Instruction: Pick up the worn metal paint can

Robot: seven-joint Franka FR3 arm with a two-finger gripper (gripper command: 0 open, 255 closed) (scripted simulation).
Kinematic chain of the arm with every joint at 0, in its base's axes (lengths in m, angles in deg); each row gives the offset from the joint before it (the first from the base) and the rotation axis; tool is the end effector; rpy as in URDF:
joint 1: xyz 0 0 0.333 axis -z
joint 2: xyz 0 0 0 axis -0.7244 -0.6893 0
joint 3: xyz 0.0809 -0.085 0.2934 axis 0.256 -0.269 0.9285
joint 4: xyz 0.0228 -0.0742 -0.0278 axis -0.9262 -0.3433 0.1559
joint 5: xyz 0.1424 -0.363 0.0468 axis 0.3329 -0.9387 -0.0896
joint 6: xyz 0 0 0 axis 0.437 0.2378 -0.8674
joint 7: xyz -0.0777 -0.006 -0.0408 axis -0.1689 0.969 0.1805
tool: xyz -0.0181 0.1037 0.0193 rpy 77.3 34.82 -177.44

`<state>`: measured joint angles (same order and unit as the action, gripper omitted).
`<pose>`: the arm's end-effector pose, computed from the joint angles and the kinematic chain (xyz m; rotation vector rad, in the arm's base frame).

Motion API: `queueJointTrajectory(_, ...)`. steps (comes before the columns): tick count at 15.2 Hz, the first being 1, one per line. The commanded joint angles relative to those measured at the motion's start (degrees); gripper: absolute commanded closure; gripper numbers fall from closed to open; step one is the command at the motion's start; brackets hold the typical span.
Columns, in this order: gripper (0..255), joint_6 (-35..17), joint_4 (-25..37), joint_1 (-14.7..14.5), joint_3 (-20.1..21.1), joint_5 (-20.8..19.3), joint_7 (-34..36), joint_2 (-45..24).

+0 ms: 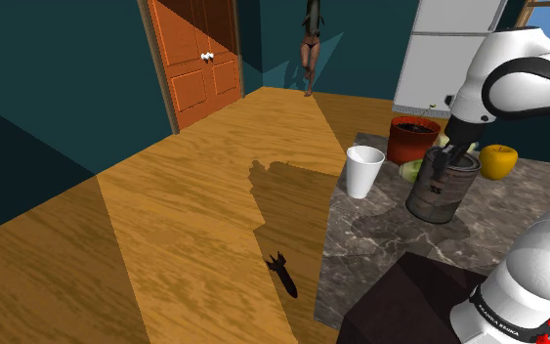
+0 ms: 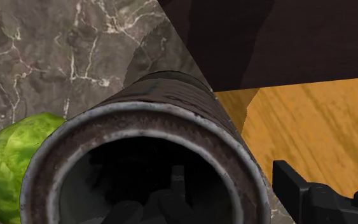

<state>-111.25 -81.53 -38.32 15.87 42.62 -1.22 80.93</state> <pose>0.2425 -0.0909 0.4903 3.1122 -0.0781 0.0603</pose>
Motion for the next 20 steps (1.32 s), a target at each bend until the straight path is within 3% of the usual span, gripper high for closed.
queueJointTrajectory(1,255,-0.1,-0.1,0.0,0.0,0.0,0.0,0.0)
queueJointTrajectory(9,255,-0.1,-0.1,0.0,0.1,0.0,0.1,0.0)
queueJointTrajectory(20,255,7.5,9.1,-0.6,1.1,1.1,-0.2,-1.6)
